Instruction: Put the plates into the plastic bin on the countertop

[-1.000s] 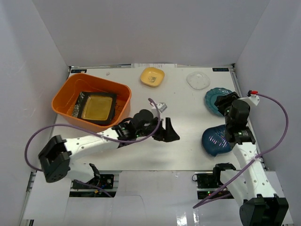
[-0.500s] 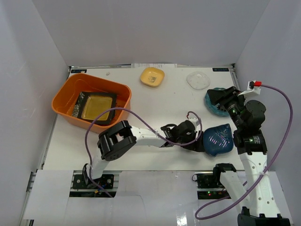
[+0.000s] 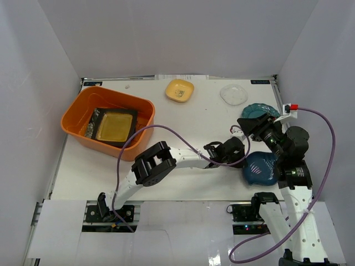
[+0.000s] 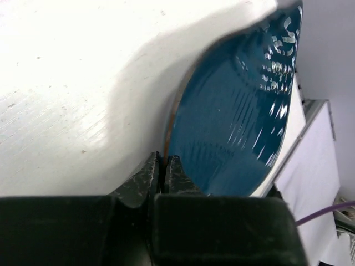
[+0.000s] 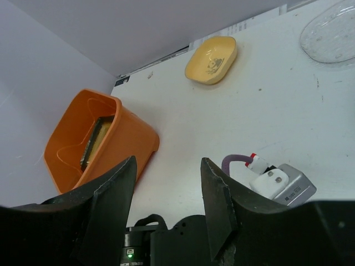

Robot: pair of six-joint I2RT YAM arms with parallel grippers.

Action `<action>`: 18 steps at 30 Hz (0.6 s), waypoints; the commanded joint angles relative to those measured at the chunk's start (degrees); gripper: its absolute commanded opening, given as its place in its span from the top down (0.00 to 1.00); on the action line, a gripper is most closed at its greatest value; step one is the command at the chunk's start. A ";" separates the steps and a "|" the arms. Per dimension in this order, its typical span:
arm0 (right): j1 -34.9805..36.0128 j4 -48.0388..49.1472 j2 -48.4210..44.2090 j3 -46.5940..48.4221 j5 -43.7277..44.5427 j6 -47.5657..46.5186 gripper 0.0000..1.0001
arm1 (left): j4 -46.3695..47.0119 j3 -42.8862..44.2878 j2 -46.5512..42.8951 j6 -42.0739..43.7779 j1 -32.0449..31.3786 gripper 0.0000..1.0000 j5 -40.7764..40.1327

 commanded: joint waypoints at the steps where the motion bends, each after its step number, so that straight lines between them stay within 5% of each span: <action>1: -0.10 1.62 -1.04 -1.10 -2.52 -0.59 0.44 | -6.39 -3.20 -1.37 2.93 -0.26 0.98 -4.69; 6: -0.10 2.07 -2.09 -1.54 -3.23 0.38 0.44 | -5.25 -17.22 -12.35 4.07 -0.26 1.00 -5.31; 11: -0.10 1.62 -3.32 0.13 -2.08 0.90 0.40 | -4.01 -31.75 -37.03 4.69 1.22 1.00 -6.19; 18: -0.10 3.12 -5.87 4.52 -1.12 3.37 0.36 | -14.34 -38.99 -70.27 4.68 15.79 1.00 -4.95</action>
